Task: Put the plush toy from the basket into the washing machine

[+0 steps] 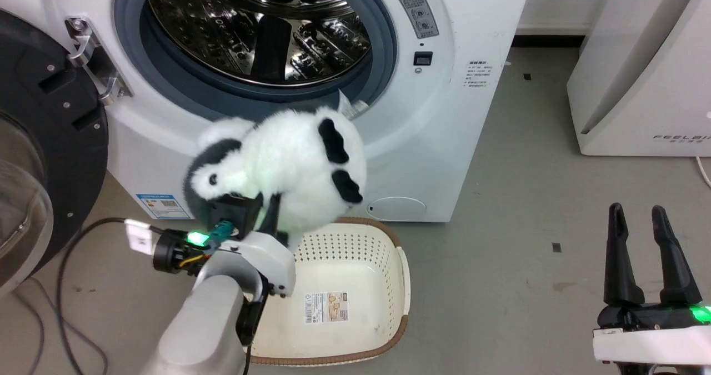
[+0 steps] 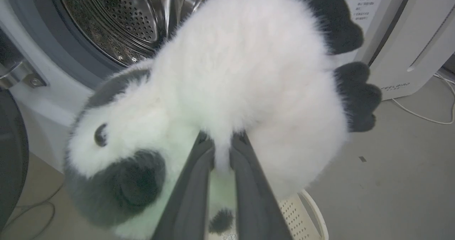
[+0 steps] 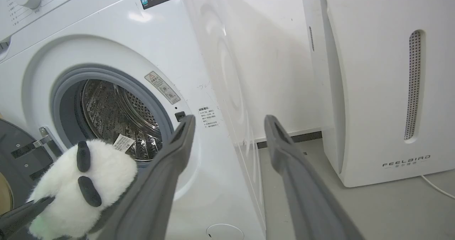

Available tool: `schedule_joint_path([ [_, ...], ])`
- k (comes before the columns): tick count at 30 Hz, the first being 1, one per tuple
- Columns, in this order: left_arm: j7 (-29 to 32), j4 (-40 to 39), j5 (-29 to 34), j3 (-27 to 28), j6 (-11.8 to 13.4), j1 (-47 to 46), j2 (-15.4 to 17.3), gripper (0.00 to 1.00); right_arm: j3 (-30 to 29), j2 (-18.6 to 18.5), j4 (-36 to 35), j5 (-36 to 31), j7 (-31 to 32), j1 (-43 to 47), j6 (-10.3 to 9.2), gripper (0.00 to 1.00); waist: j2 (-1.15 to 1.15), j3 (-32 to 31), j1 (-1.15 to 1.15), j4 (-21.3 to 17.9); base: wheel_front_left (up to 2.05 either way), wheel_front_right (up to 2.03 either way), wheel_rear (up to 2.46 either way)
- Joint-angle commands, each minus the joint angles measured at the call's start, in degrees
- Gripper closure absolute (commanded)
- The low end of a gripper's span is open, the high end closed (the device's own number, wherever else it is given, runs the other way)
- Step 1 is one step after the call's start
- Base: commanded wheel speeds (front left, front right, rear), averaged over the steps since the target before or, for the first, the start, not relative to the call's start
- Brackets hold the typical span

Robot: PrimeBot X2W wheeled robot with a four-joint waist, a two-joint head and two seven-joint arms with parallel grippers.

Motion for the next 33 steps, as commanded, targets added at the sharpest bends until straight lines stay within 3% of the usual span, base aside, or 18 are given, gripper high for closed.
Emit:
schedule_joint_path([
  [1, -0.39, -2.9, 0.66, 1.44, 0.98, 0.79, 0.45, 1.0, 0.1, 0.0, -0.38, -0.13, -0.25, 0.27, -0.04, 0.0, 0.0, 0.47, 0.01, -0.24, 0.0, 0.0, 0.0],
  [9, -0.4, -11.94, 3.42, 9.02, 3.86, 0.08, 1.08, 1.0, 0.88, 0.0, -1.21, -0.26, -0.25, -2.0, -0.04, 0.0, 0.0, 5.25, 0.01, -2.45, 0.0, 0.0, 0.0],
  [14, -0.4, -14.3, 5.13, 13.43, 4.11, -3.9, 1.47, 1.0, 1.05, 0.0, -1.57, -0.07, -0.25, -4.48, -0.04, 0.0, 0.0, 10.15, 0.01, -4.59, 0.0, 0.0, 0.0],
  [22, -0.4, -12.25, 7.95, 17.98, 3.23, -13.86, 3.68, 1.0, 2.31, 0.0, -1.89, 1.94, -0.25, -8.9, -0.04, 0.0, 0.0, 18.14, 0.01, -8.8, 0.0, 0.0, 0.0],
  [33, -0.4, -8.9, 10.36, 21.41, 4.13, -29.82, 6.93, 1.0, 3.73, 0.0, -2.42, 5.03, -0.25, -14.47, -0.04, 0.0, 0.0, 29.46, 0.01, -14.89, 0.0, 0.0, 0.0],
])
